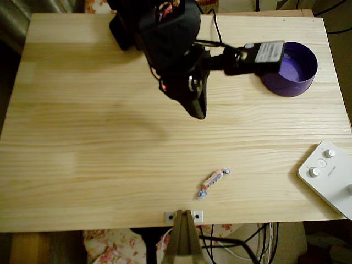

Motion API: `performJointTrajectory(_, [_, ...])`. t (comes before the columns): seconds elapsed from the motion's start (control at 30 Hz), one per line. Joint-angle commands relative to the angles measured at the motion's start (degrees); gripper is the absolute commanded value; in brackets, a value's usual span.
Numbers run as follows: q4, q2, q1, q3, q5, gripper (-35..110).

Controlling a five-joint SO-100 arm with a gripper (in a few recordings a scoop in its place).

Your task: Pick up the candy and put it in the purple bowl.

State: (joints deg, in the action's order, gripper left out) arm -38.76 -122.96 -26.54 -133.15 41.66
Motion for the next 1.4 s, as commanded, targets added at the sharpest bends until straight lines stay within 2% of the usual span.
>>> performJointTrajectory(0.0, [-3.34,3.87,-0.97,10.20,9.05,0])
performJointTrajectory(0.2, [-1.58,6.33,1.93,12.48,21.62,0])
performJointTrajectory(0.3, [-7.21,10.63,2.64,16.96,28.83,0])
performJointTrajectory(0.6, [-2.46,19.07,4.31,20.57,42.89,0])
performJointTrajectory(0.8, [-7.12,30.15,3.69,34.80,46.67,0])
performJointTrajectory(1.07, [-13.01,41.22,4.92,56.60,46.85,1])
performJointTrajectory(1.37, [-15.64,46.23,2.72,59.15,47.81,13])
